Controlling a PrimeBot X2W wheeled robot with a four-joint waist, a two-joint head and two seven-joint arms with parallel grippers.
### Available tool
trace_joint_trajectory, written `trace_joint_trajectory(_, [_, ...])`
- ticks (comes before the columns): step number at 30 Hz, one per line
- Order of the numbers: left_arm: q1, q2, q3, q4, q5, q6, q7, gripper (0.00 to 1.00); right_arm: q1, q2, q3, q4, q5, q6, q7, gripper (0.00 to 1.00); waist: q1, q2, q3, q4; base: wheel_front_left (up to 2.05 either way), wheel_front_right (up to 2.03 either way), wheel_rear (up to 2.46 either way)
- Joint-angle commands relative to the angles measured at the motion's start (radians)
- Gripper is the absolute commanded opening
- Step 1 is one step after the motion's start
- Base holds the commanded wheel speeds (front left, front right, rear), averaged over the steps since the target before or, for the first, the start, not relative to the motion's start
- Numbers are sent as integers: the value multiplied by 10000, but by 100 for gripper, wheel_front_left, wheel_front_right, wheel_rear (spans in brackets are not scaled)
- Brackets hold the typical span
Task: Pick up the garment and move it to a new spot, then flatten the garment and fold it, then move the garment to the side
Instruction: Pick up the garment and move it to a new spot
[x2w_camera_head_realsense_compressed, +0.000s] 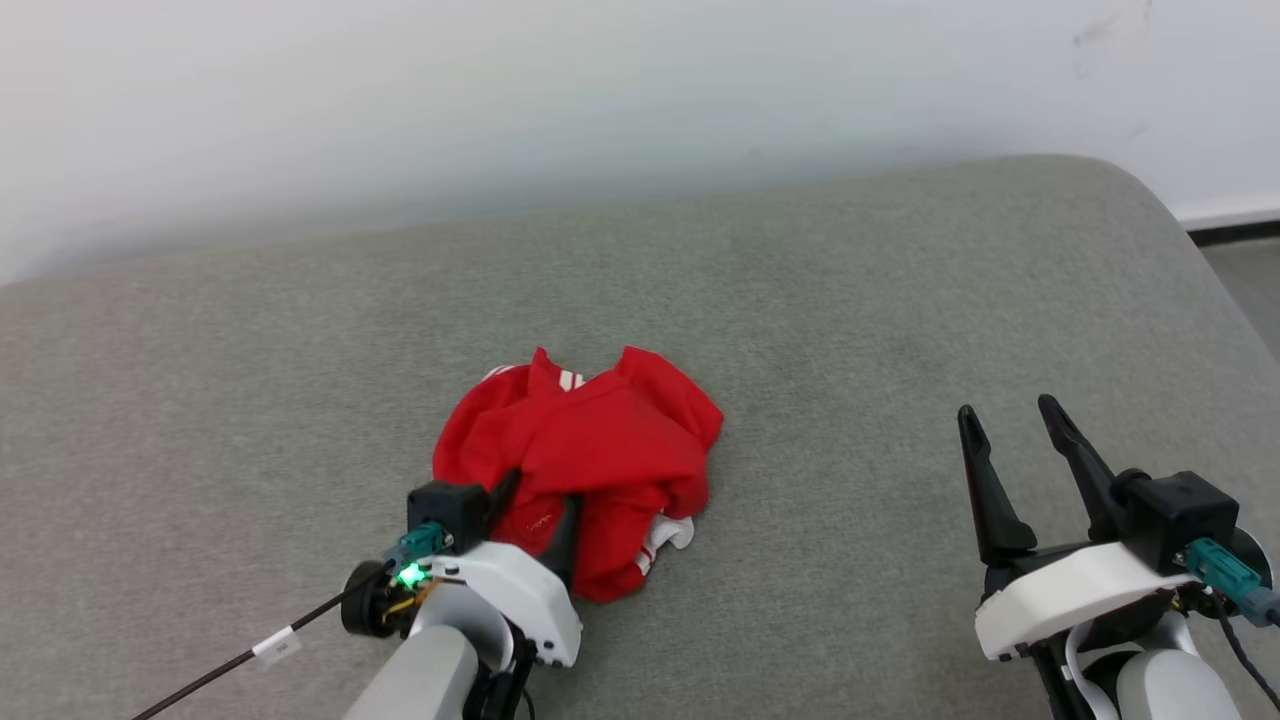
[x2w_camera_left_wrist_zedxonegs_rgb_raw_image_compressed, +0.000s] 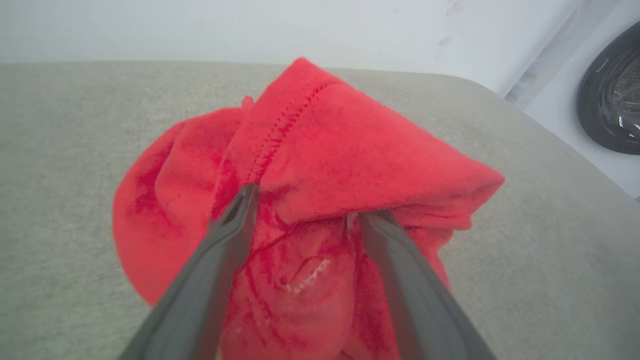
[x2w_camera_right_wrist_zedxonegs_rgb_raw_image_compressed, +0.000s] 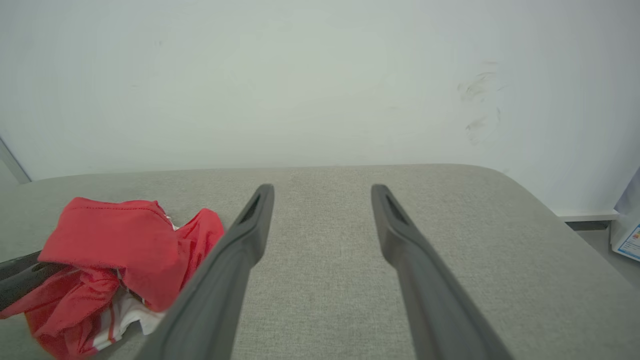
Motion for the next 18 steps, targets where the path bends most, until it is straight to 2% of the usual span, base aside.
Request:
trace_joint_trajectory(1, [44,42,86,-291,103,103,-126,100,140,2,-30,14,-44,-2,-8,100,0,-1,-179,206,0,0,0])
trace_joint_trajectory(11, [845,688,940,-3105,878,1193,-285,100,509,5,-424,-35,-77,-4,89,100,0,-1,-672,849,0,0,0])
trace_joint_trajectory(18, [1761,1292,1591,-3953,1121,1853,-279,100,738,1,-294,-54,-31,-2,159,100,0,-1,-780,977,0,0,0])
